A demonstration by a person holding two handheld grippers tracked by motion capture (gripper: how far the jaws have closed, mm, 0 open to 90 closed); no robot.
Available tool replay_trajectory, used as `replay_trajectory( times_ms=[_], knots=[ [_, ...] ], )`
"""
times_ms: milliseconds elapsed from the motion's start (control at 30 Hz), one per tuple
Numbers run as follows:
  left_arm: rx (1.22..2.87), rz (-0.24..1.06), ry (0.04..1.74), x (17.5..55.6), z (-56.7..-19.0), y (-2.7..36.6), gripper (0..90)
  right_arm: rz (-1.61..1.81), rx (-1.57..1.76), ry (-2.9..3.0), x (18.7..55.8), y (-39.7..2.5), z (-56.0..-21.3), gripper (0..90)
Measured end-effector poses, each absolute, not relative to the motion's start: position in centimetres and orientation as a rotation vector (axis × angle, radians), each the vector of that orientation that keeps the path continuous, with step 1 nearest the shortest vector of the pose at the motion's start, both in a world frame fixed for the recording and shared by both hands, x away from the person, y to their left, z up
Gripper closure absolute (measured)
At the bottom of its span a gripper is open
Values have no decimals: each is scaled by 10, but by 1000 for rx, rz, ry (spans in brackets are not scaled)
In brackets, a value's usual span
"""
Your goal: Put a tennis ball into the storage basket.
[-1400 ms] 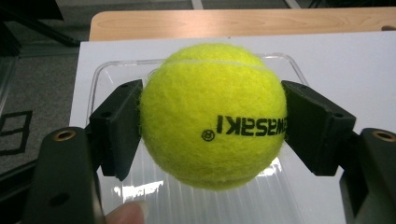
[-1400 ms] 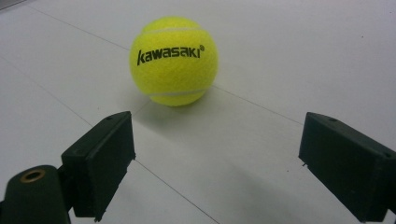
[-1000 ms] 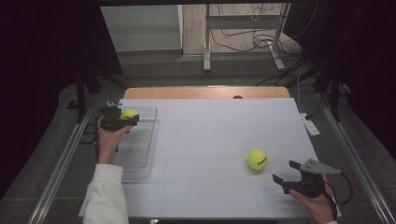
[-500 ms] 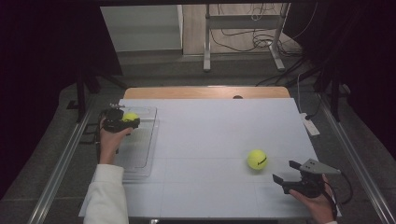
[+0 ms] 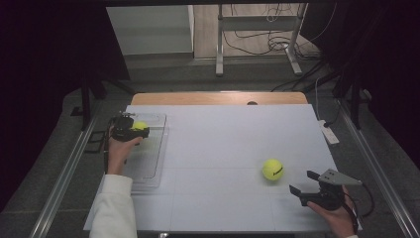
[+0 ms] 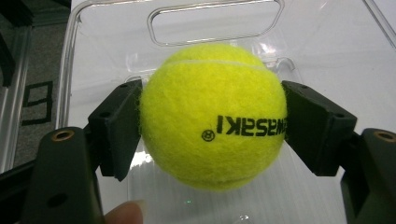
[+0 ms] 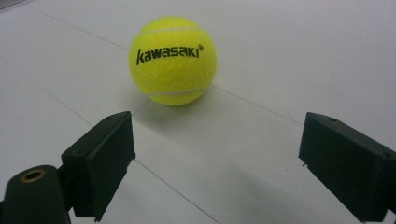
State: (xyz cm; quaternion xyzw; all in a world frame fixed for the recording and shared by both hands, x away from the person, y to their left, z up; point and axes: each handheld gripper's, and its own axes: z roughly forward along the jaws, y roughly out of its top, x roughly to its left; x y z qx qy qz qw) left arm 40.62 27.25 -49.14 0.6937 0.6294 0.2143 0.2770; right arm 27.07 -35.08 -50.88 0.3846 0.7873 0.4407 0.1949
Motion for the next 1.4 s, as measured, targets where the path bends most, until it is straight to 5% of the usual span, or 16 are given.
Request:
replay_trajectory(
  times_ms=[167,500,1400],
  knots=[
    [1848,601,1708,406,-491,274,250,1235,1076,2208,271,-351,-509,104],
    [1803,617,1641,402,-481,271,81,1235,1074,2206,270,-350,-508,104],
    [1710,479,1394,384,-454,252,88,1241,1090,2196,274,-352,-508,103]
  ],
)
